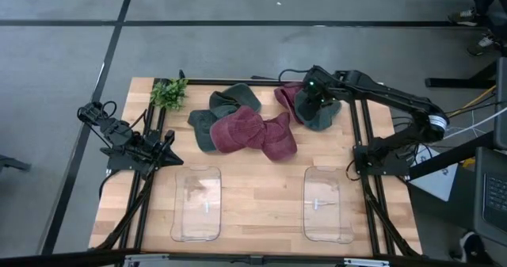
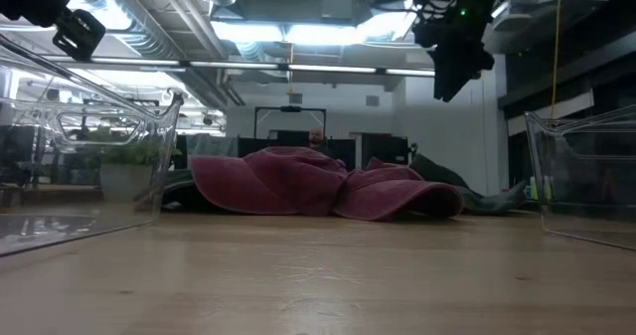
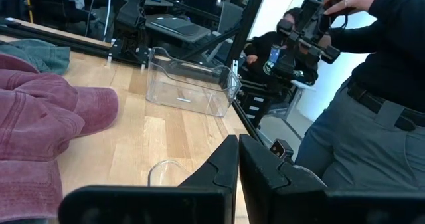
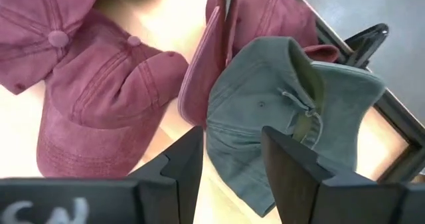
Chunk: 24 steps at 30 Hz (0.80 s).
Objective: Pick & Place hat
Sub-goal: Put the right red cap into the right transparent bin
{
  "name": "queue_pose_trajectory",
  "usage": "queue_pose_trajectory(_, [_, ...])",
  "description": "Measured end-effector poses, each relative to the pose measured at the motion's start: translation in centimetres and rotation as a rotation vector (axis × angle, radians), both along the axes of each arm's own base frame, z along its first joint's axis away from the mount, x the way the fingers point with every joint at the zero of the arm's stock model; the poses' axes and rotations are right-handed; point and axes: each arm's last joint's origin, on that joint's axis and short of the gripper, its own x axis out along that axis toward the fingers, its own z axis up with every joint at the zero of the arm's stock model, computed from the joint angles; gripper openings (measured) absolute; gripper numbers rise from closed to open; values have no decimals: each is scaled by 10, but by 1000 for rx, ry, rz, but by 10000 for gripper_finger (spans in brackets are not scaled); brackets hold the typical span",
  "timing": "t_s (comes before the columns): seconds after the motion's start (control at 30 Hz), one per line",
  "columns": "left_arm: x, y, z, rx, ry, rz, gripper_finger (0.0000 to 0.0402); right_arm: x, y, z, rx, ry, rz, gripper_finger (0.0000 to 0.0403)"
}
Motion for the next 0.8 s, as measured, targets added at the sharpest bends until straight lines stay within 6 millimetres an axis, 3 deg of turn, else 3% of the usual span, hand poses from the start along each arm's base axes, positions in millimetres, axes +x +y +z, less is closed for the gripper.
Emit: queue_pose_trajectory(0.8, [0, 0, 0, 0, 0, 0, 8, 44, -26, -57, 199, 43, 59, 152])
